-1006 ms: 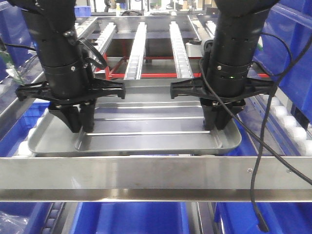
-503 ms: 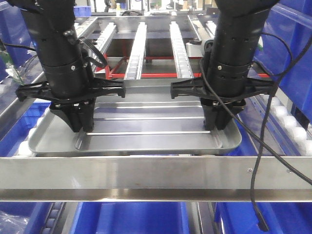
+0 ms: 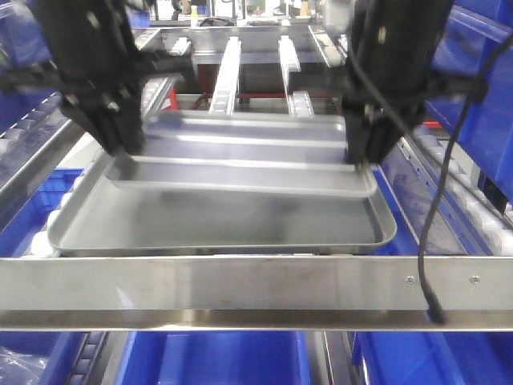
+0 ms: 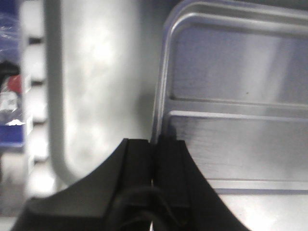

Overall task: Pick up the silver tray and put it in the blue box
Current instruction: 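Lift the tray with both grippers and pull it toward the robot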

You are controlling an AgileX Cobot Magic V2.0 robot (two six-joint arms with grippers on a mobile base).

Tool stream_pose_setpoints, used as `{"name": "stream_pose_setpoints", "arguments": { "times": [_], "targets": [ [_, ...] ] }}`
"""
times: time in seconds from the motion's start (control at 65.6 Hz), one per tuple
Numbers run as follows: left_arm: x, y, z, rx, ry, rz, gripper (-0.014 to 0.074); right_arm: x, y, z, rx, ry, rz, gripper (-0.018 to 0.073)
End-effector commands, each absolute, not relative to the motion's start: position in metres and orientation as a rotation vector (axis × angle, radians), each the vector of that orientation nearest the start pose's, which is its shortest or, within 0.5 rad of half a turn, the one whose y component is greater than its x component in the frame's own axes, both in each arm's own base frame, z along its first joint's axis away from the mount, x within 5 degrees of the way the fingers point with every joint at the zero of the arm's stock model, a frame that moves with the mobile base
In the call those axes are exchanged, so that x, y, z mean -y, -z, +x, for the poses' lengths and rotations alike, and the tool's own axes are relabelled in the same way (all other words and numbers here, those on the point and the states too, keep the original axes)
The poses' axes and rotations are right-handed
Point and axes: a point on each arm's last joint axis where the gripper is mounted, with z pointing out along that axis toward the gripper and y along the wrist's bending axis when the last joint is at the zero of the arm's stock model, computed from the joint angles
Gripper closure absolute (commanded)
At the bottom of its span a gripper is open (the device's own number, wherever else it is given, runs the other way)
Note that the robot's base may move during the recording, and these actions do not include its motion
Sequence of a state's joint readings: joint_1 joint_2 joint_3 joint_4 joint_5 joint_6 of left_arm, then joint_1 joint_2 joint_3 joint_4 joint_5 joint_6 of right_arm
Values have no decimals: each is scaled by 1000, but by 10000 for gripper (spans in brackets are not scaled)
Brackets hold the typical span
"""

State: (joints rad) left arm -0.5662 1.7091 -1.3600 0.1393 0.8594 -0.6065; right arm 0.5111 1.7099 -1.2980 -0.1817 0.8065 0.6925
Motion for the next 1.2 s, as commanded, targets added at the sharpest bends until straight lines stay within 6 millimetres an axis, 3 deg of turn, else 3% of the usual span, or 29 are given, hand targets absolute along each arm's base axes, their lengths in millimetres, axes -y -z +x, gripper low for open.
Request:
{"name": "stream_pose_setpoints", "arguments": {
  "times": [0.0,0.244,0.35,0.549,0.838,1.188],
  "targets": [
    [187,-308,293,-2597,273,32,700,-168,-284,302,-2612,-211,89,501],
    [181,-295,231,-2616,235,8,700,-170,-286,246,-2600,-281,67,501],
    [179,-289,200,-2636,261,28,700,-170,-286,211,-2596,-305,50,501],
    [183,-286,171,-2656,311,44,700,-163,-282,176,-2582,-285,27,501],
    [193,-286,156,-2661,317,124,700,-159,-285,172,-2570,-288,18,501],
    [192,-286,156,-2663,308,125,700,-160,-285,173,-2564,-298,15,501]
  ]
}}
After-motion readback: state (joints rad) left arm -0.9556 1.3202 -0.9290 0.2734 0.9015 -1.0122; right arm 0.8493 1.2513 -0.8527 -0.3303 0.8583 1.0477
